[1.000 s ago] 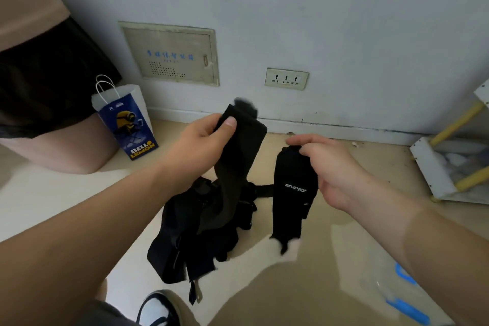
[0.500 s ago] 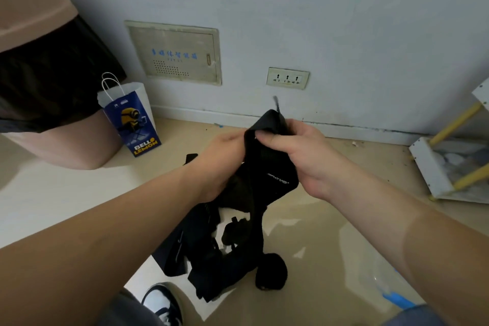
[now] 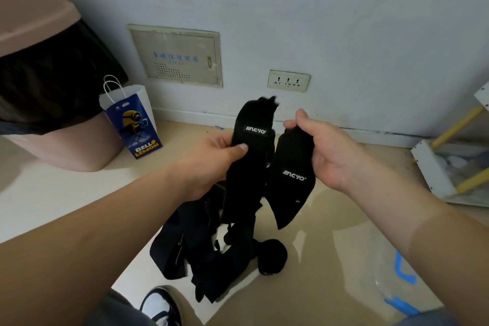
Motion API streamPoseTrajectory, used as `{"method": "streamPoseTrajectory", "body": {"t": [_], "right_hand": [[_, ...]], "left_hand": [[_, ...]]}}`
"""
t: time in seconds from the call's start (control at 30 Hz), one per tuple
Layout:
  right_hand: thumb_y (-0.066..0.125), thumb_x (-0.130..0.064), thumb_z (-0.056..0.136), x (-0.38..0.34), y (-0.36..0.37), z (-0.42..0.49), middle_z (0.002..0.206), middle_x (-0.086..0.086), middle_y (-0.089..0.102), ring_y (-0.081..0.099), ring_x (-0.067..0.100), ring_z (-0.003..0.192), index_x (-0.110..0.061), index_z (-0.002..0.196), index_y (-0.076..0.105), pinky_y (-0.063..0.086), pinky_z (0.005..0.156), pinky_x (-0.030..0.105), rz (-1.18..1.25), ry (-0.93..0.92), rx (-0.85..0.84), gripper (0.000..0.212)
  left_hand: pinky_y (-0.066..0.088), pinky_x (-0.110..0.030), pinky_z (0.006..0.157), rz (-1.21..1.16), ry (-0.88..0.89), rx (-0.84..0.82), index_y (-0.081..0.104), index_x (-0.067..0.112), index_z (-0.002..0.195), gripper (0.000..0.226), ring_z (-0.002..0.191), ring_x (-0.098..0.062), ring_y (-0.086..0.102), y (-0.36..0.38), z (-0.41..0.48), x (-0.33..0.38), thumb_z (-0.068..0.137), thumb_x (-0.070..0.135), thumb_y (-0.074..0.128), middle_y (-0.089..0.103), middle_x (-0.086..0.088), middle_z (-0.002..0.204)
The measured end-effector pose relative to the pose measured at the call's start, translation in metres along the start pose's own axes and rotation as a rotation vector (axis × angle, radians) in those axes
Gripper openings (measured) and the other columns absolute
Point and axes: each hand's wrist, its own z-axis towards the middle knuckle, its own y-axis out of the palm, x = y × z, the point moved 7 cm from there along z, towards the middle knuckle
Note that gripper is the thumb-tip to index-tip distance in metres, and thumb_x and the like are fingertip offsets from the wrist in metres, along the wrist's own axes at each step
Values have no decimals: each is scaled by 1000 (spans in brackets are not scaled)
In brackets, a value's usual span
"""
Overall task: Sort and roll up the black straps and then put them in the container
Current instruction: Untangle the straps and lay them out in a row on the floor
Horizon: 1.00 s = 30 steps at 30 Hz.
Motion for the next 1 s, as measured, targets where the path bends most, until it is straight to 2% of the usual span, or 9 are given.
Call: {"method": "streamPoseTrajectory", "body": {"t": [0.1, 0.23, 0.33, 0.43, 0.6, 0.73, 0.87, 0.93, 1.0], "right_hand": [[55, -14, 100, 0, 2, 0, 93, 9, 69, 71, 25, 80, -11, 111, 70, 60, 76, 36, 55, 23, -82, 19], [42, 14, 90, -11, 8, -7, 102, 10, 69, 68, 27, 95, -2, 125, 65, 60, 85, 36, 37, -73, -186, 45], [49, 20, 91, -18, 13, -13, 107, 11, 75, 75, 26, 91, -11, 131, 65, 63, 74, 34, -19, -148, -243, 53], [52, 20, 92, -24, 22, -24, 101, 9, 78, 77, 23, 86, -15, 132, 64, 63, 69, 32, -38, -182, -312, 55], [59, 23, 88, -29, 27, -32, 106, 9, 77, 76, 23, 93, -17, 134, 62, 58, 84, 35, -25, -305, -259, 62], [67, 18, 87, -33, 19, -38, 107, 8, 79, 77, 22, 96, -19, 140, 58, 57, 87, 36, -52, -377, -145, 66], [83, 0, 86, -30, 9, -42, 109, 7, 78, 78, 20, 100, -22, 139, 60, 59, 87, 32, -195, -421, 39, 62], [89, -17, 85, -24, 2, -42, 106, 6, 78, 78, 18, 95, -20, 128, 68, 58, 77, 24, -231, -386, 100, 48], [85, -36, 88, -18, 1, -42, 97, 4, 80, 79, 21, 89, -15, 109, 76, 58, 72, 26, -291, -330, 92, 31]], "left_hand": [[61, -42, 89, 0, -2, -2, 73, 11, 121, 26, 106, -30, 77, 0, -2, 1, 110, 13, 49, 79, -13, 113], [59, -42, 87, -26, 11, 63, 75, 13, 116, 24, 102, -31, 78, -5, -2, 9, 109, 13, 53, 80, -13, 108], [63, -36, 85, 1, 103, 170, 74, 15, 119, 23, 101, -25, 79, -11, -7, 24, 107, 8, 56, 81, -8, 106], [64, -27, 83, 71, 155, 175, 70, 20, 125, 37, 99, -18, 78, -10, -18, 38, 104, -6, 54, 81, -3, 107], [56, -54, 102, 6, 76, 12, 75, 17, 119, 42, 106, -36, 75, 6, -30, 40, 94, -11, 56, 77, -18, 113], [55, -56, 101, -53, 125, -19, 75, 22, 121, 36, 105, -42, 74, 19, -39, 46, 96, -2, 64, 76, -21, 115], [63, -47, 89, -72, 217, -12, 74, 20, 121, 24, 103, -42, 76, 31, -45, 55, 97, 16, 73, 79, -17, 110], [64, -39, 79, -83, 253, 34, 74, 19, 121, 23, 96, -36, 78, 31, -45, 59, 98, 17, 72, 80, -15, 106], [63, -35, 75, -111, 281, 69, 73, 17, 122, 23, 93, -33, 79, 30, -46, 65, 99, 13, 70, 80, -16, 103]]}}
